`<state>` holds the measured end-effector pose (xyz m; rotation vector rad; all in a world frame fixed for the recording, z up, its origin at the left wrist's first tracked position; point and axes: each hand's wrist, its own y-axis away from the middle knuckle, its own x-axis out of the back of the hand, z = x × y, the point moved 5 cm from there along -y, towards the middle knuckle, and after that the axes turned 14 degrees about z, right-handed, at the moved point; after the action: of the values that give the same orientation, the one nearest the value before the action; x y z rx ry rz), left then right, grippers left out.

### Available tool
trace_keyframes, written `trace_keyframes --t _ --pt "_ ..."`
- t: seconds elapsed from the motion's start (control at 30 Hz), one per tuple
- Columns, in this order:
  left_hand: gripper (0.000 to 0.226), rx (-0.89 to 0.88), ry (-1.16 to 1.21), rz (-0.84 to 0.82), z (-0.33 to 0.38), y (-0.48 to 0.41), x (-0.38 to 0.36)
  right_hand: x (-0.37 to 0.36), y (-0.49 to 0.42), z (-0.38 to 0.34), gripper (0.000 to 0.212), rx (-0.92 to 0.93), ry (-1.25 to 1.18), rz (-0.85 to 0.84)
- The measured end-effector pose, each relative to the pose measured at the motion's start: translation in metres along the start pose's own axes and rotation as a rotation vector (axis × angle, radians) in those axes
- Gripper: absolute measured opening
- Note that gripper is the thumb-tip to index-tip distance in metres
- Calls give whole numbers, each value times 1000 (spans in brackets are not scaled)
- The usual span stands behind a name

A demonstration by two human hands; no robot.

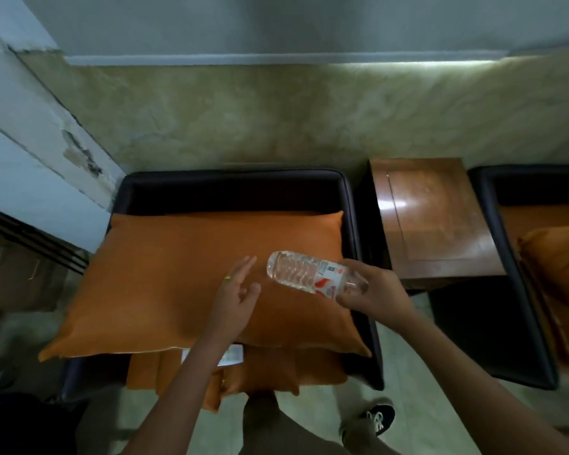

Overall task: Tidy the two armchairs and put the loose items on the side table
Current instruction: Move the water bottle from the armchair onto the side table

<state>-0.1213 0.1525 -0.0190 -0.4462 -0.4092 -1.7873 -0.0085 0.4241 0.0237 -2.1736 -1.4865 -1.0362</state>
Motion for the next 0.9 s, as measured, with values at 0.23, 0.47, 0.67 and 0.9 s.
trace_keyframes --t 0.23,0.47,0.67,0.9 --pt "47 142 -139 -59 49 78 -105 88 34 98 71 25 -15 76" --pt "38 223 -162 -101 84 103 -180 150 36 167 72 6 71 62" --pt "30 259 -143 -57 88 70 -227 173 -1 208 65 -60 184 73" --pt "48 143 -82 -213 112 6 -315 201 -60 244 66 -120 181 -9"
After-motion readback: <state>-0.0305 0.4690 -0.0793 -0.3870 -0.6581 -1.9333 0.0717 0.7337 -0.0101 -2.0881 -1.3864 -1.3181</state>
